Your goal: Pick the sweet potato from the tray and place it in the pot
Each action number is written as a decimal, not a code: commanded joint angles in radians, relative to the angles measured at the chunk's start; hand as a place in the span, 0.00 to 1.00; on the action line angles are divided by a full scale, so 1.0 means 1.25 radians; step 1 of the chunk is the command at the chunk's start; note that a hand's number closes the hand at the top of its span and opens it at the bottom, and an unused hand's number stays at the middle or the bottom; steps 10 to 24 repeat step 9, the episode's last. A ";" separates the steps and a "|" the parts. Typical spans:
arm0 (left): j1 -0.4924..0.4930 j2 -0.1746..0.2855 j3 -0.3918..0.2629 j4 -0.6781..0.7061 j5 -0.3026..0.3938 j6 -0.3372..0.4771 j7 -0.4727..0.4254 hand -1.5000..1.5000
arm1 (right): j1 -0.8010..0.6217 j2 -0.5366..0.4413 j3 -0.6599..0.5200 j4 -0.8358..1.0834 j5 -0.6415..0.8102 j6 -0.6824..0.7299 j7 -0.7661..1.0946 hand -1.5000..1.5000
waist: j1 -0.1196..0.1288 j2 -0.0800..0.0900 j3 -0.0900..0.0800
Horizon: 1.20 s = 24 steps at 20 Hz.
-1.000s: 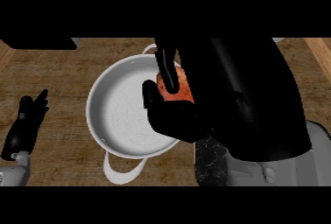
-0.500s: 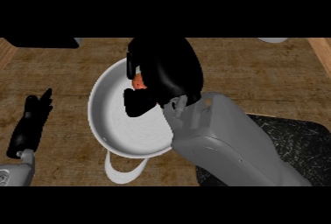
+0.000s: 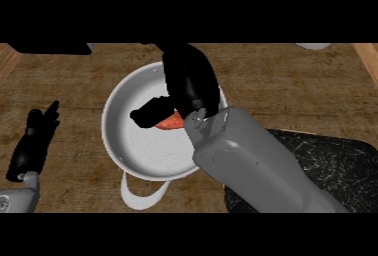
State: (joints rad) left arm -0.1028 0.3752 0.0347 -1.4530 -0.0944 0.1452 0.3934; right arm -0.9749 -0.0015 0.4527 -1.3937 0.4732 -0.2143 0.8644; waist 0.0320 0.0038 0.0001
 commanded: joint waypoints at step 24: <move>0.013 0.001 0.033 0.027 0.003 -0.010 -0.022 0.50 | 0.161 -0.046 -0.143 -0.134 -0.016 -0.236 -0.129 0.00 | -0.032 -0.005 0.000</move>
